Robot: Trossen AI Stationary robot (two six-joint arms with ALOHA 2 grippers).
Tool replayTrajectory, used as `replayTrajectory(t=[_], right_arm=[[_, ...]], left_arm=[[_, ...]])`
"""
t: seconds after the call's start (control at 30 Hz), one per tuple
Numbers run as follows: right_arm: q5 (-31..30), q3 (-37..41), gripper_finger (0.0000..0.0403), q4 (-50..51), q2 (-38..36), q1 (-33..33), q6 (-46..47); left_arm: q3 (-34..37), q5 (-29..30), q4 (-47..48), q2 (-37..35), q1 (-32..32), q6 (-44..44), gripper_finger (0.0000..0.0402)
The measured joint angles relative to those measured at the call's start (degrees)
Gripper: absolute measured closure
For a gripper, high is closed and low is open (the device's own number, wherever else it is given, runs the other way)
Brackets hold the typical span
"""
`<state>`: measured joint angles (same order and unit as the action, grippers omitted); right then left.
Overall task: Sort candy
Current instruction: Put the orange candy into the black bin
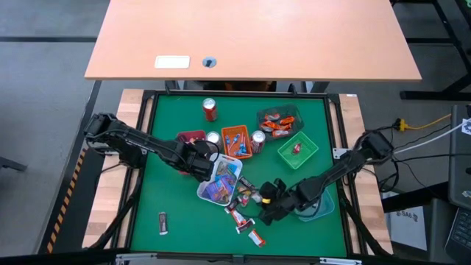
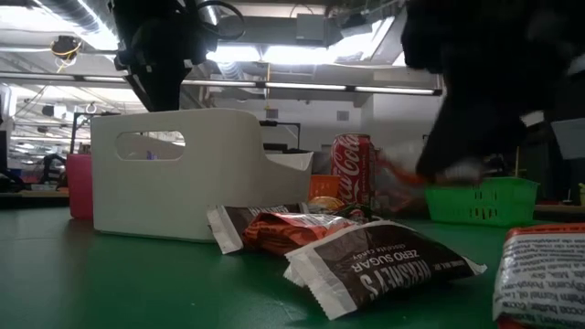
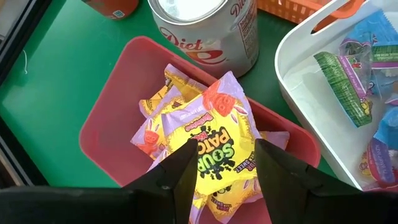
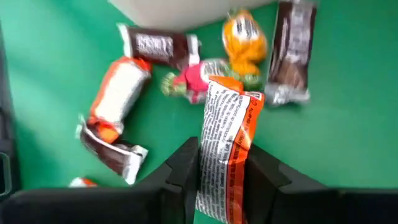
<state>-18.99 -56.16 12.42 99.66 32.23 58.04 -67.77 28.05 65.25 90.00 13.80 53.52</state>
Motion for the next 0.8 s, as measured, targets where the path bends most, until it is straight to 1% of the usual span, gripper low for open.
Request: replayTrajectory(t=[0.23,0.5,0.73,0.8], right_arm=[[0.5,-0.1,0.0308,6.9,-10.7,-3.5,-8.3],[-0.4,-0.1,0.0308,14.8,-21.4,-12.8,-18.9],[-5.8,-0.1,0.0308,20.1,-26.2,-22.6,-28.4],[-7.6,-0.1,0.0308,21.0,-26.5,-25.5,-30.5]], left_arm=[[0.0,0.4,-0.6,0.0,0.0,0.0,0.0254],[0.0,0.4,-1.5,0.0,0.0,0.0,0.0254],[0.0,0.4,-1.5,0.0,0.5,-0.1,0.0254],[0.0,-1.1,-1.5,0.0,1.1,-0.1,0.0254]])
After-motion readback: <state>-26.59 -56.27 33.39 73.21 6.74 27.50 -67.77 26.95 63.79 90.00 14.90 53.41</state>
